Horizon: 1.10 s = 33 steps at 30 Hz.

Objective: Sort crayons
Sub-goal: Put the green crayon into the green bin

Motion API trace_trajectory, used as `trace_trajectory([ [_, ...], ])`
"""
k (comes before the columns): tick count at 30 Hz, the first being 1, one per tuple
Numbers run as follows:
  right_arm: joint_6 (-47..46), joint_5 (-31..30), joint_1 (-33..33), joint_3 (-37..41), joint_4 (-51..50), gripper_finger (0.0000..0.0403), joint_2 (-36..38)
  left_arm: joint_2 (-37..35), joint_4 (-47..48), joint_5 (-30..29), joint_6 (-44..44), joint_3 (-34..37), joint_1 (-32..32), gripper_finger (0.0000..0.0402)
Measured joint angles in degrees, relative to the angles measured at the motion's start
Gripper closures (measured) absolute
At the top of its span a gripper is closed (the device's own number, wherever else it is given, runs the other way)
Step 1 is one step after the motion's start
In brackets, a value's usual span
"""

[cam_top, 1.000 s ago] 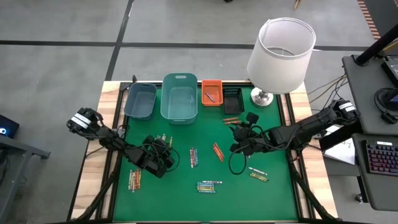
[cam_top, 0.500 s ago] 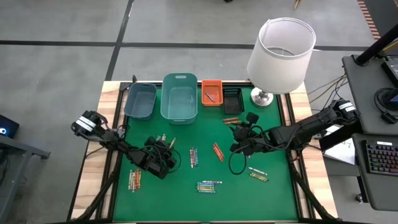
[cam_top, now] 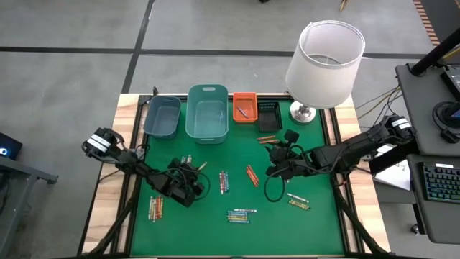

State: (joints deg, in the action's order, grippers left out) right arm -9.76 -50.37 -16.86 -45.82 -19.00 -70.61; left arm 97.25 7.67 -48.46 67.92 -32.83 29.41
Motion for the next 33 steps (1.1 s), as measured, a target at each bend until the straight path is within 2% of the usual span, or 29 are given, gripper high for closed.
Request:
trace_trajectory([
  [3, 0.00, 1.63, 0.00, 0.00, 0.00, 0.0335, 0.00, -1.88, 0.68, 2.13, -5.56, -1.02, -0.07, 0.0399],
  [8, -1.23, 6.40, 0.00, -1.13, -0.03, 0.0335, 0.00, -7.39, 4.37, 2.14, -13.11, -2.23, -0.18, 0.0400],
  [16, -7.36, 13.21, 0.00, -4.36, -0.04, 0.0335, 0.00, -18.23, 9.48, 0.75, -27.06, -4.59, -0.44, 0.0400],
  [21, -12.68, 19.05, 0.00, -6.83, -0.02, 0.0335, 0.00, -25.81, 13.27, -3.36, -38.10, -7.54, -2.13, 0.0400],
  [24, -15.13, 22.45, 0.00, -8.08, -0.05, 0.0335, 0.00, -30.29, 13.74, -3.44, -45.82, -9.50, -5.70, 0.0400],
  [27, -17.20, 23.85, 0.00, -8.94, -0.49, 0.0335, 0.00, -33.38, 13.41, -0.90, -54.08, -10.71, -11.14, 0.0400],
  [33, -17.75, 23.87, 0.00, -9.66, -0.66, 0.0335, 0.00, -34.77, 13.79, 9.42, -65.66, -12.38, -27.31, 0.0400],
])
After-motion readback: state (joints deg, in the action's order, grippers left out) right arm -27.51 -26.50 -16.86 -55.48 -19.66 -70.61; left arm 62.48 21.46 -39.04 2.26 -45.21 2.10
